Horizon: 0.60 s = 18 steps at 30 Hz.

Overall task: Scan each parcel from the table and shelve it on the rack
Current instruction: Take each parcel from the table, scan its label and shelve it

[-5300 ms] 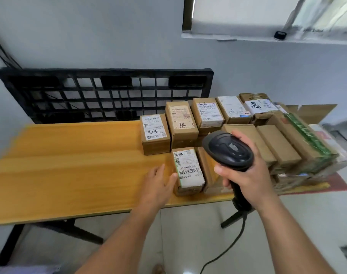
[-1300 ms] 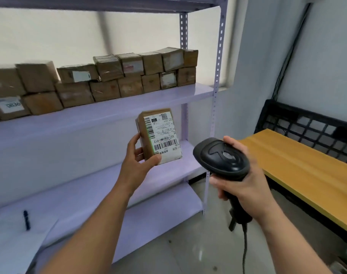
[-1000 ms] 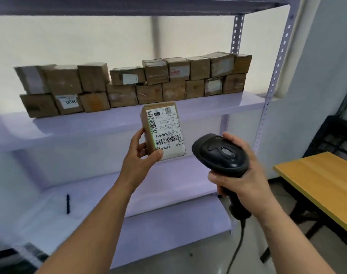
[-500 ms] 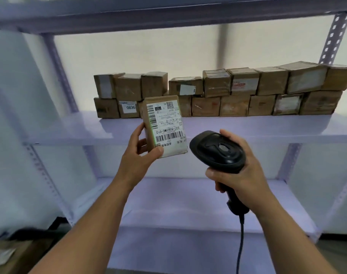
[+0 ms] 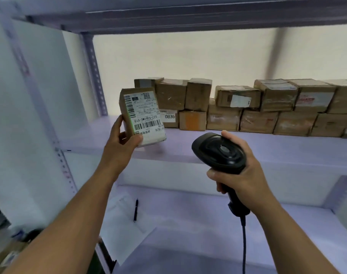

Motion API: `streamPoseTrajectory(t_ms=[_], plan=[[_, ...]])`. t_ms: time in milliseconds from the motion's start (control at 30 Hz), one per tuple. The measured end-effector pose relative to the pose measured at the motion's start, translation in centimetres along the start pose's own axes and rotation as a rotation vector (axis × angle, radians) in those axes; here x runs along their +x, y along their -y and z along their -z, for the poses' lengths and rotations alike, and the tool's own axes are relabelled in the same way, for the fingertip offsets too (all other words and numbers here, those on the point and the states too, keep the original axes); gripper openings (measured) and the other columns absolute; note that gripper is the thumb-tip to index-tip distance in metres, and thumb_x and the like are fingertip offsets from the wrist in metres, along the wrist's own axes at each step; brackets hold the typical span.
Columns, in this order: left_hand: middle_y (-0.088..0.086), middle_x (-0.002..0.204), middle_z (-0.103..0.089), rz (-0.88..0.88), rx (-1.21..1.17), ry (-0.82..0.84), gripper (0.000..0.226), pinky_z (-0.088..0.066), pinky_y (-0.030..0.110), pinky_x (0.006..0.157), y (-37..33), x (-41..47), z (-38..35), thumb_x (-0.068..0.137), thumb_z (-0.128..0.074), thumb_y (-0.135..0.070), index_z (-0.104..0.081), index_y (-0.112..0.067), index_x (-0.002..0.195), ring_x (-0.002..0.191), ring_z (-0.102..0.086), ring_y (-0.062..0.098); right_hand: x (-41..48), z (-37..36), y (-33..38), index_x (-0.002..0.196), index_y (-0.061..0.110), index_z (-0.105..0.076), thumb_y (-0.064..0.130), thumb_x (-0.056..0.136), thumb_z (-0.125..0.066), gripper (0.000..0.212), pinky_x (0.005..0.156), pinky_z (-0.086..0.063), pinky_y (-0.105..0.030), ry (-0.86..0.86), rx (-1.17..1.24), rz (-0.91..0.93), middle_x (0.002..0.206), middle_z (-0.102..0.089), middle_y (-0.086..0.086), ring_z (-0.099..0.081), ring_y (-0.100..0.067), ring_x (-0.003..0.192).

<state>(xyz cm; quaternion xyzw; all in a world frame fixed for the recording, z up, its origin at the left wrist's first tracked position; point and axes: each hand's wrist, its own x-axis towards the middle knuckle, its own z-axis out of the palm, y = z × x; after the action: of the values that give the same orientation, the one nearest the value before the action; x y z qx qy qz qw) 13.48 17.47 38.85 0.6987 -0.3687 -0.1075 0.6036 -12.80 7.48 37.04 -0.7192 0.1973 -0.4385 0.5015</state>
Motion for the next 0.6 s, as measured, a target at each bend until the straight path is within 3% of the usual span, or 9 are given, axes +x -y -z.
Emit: streamPoseTrajectory(t_ms=[167,267,400,467,533,600], plan=[[-0.001,0.124,-0.064,0.071,0.088,-0.034,0.080,-0.044,0.049,0.102,3.0,7.0,4.8,0.071,-0.053,-0.050,-0.025,-0.048,0.146,0.112,-0.058,0.023,4.7,-5.3,-0.6,0.129,0.047,-0.052,-0.010,0.070,-0.079,0.086,0.052,-0.054,-0.035,-0.011,0.004,0.021,0.124,-0.059,-0.005,-0.062,-0.026,0.053],[0.003,0.131,-0.060,0.105,0.152,-0.012,0.070,-0.040,0.044,0.104,5.2,11.0,7.0,0.087,-0.056,-0.046,-0.024,-0.045,0.148,0.118,-0.054,0.027,7.1,-8.3,-1.1,0.131,0.043,-0.051,-0.013,0.070,-0.078,0.087,0.052,-0.055,-0.037,-0.012,0.005,0.033,0.126,-0.058,-0.005,-0.062,-0.026,0.053],[0.010,0.144,-0.048,0.084,0.249,-0.039,0.061,-0.036,0.040,0.101,7.2,14.8,8.7,0.100,-0.042,-0.038,-0.011,-0.041,0.153,0.127,-0.047,0.032,9.8,-11.9,-1.8,0.134,0.040,-0.050,-0.011,0.070,-0.080,0.087,0.051,-0.055,-0.037,-0.024,-0.015,0.041,0.129,-0.055,-0.004,-0.064,-0.021,0.057],[0.012,0.146,-0.046,0.008,0.298,-0.047,0.053,-0.037,0.038,0.100,7.6,16.4,9.2,0.103,-0.037,-0.037,-0.018,-0.039,0.152,0.127,-0.047,0.032,10.8,-13.3,-2.3,0.134,0.041,-0.050,-0.009,0.069,-0.081,0.087,0.051,-0.055,-0.036,-0.038,-0.021,0.056,0.131,-0.055,-0.002,-0.065,-0.017,0.062],[0.011,0.145,-0.047,-0.074,0.346,-0.005,0.044,-0.037,0.033,0.094,8.1,17.4,9.3,0.104,-0.034,-0.039,-0.036,-0.033,0.147,0.123,-0.049,0.028,11.4,-14.6,-2.7,0.135,0.041,-0.050,-0.009,0.069,-0.081,0.088,0.052,-0.055,-0.035,-0.049,-0.026,0.055,0.131,-0.055,-0.001,-0.065,-0.017,0.066],[0.008,0.141,-0.050,-0.140,0.360,0.068,0.045,-0.037,0.029,0.089,8.7,18.2,9.2,0.099,-0.042,-0.047,-0.046,-0.030,0.141,0.115,-0.051,0.022,11.9,-15.7,-2.9,0.135,0.039,-0.050,-0.010,0.069,-0.080,0.087,0.052,-0.055,-0.033,-0.061,-0.015,0.042,0.130,-0.055,-0.001,-0.066,-0.018,0.061]])
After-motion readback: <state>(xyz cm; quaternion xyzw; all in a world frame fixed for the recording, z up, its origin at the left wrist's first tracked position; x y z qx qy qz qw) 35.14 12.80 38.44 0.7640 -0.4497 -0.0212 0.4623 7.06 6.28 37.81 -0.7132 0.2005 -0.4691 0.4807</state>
